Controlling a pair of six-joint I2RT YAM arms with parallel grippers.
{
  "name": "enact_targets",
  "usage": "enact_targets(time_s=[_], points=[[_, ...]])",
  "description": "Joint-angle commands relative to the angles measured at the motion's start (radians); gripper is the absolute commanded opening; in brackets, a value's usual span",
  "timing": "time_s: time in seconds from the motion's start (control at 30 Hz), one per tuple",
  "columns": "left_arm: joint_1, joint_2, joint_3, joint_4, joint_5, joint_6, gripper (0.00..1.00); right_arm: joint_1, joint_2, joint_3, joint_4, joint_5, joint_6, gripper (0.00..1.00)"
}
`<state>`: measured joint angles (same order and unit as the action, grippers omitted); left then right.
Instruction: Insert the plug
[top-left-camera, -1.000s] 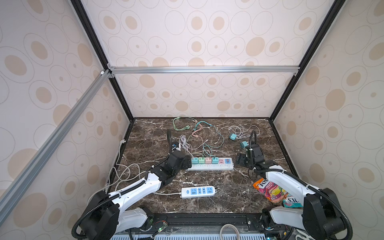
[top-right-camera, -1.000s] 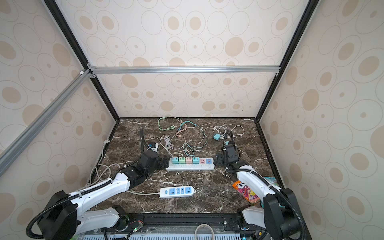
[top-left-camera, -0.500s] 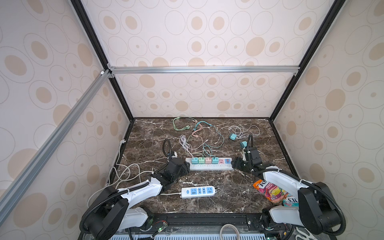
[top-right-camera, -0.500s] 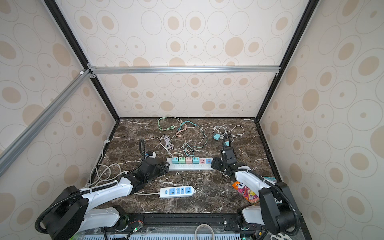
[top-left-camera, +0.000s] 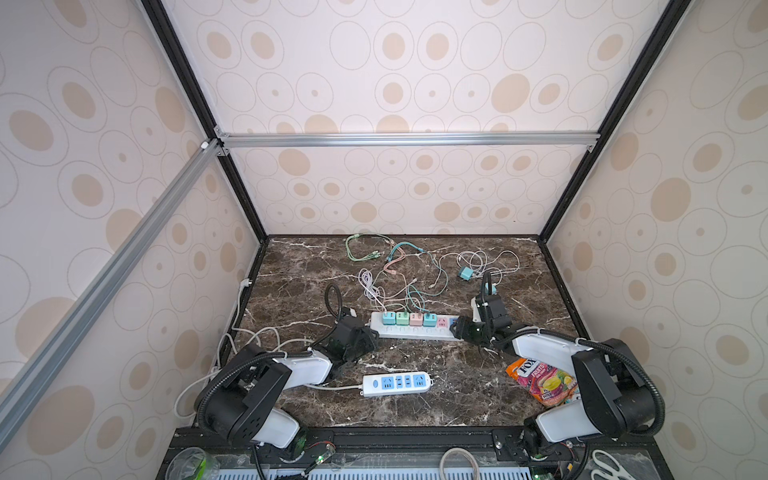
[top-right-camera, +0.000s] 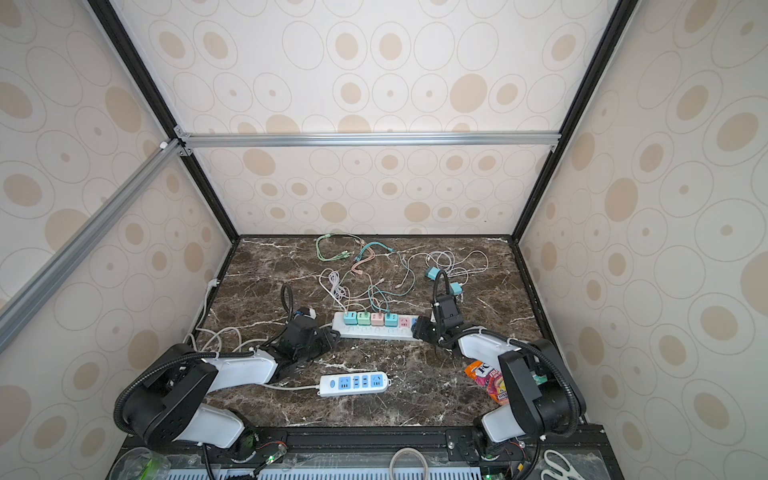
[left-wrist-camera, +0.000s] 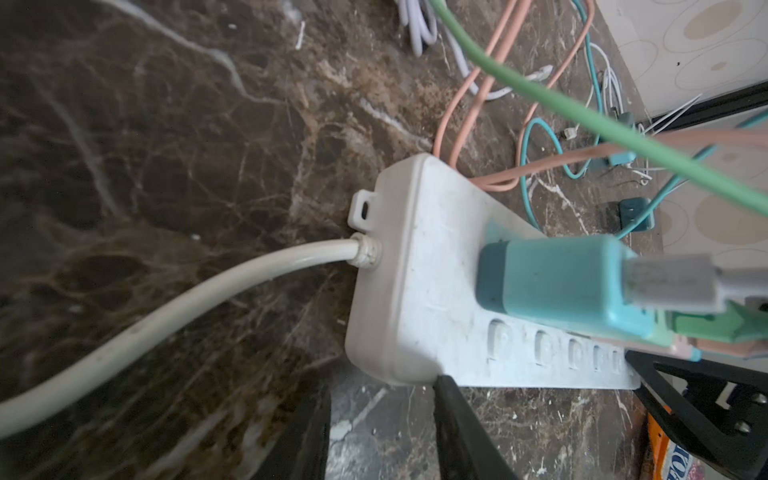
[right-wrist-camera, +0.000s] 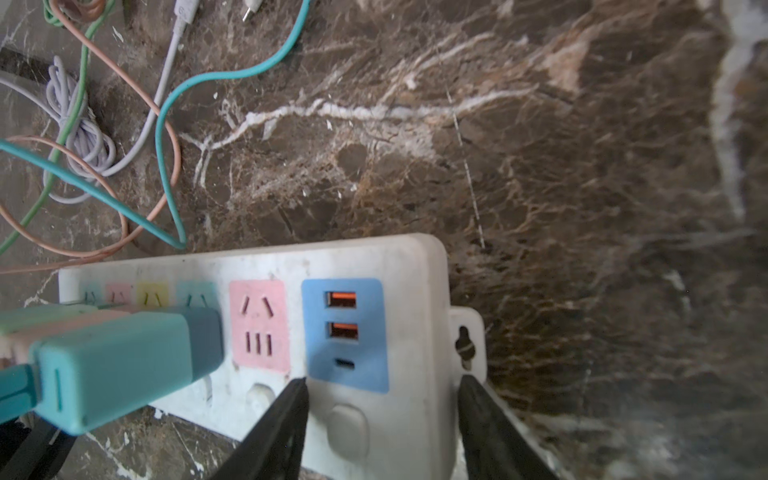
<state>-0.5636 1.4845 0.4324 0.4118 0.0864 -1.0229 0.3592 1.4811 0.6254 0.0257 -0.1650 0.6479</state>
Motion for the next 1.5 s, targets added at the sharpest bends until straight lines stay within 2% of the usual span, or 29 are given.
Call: enact_targets(time_s=[0.0, 0.23, 0.43, 0.8, 1.0, 1.17, 1.23, 1.43, 1.47], points=[[0.015, 0.054, 0.061, 0.002, 0.026, 0.057, 0.38, 0.013, 0.054, 0.025, 0.014, -0.014, 0.01, 0.54], [0.048, 0.112, 0.146, -0.039, 0.018, 0.138, 0.37, 0.016, 0.155, 0.099, 0.052, -0.004, 0.006, 0.51], [0.113, 0.157, 0.191, -0.023, 0.033, 0.189, 0.39, 0.016, 0.245, 0.201, 0.041, 0.014, -0.021, 0.51], [0.164, 0.321, 0.348, -0.058, 0.04, 0.284, 0.4, 0.012, 0.437, 0.421, -0.002, 0.053, -0.039, 0.52], [0.171, 0.351, 0.403, -0.076, 0.045, 0.307, 0.41, 0.012, 0.46, 0.472, -0.015, 0.066, -0.052, 0.54], [0.171, 0.304, 0.395, -0.1, 0.058, 0.308, 0.44, 0.011, 0.403, 0.498, -0.097, 0.063, -0.118, 0.66], [0.172, 0.267, 0.38, -0.112, 0.063, 0.3, 0.46, 0.011, 0.362, 0.494, -0.14, 0.087, -0.141, 0.73], [0.171, 0.114, 0.301, -0.112, 0.065, 0.266, 0.58, 0.013, 0.202, 0.427, -0.192, 0.087, -0.251, 0.87], [0.171, 0.086, 0.288, -0.115, 0.052, 0.262, 0.61, 0.016, 0.171, 0.411, -0.196, 0.077, -0.28, 0.92]])
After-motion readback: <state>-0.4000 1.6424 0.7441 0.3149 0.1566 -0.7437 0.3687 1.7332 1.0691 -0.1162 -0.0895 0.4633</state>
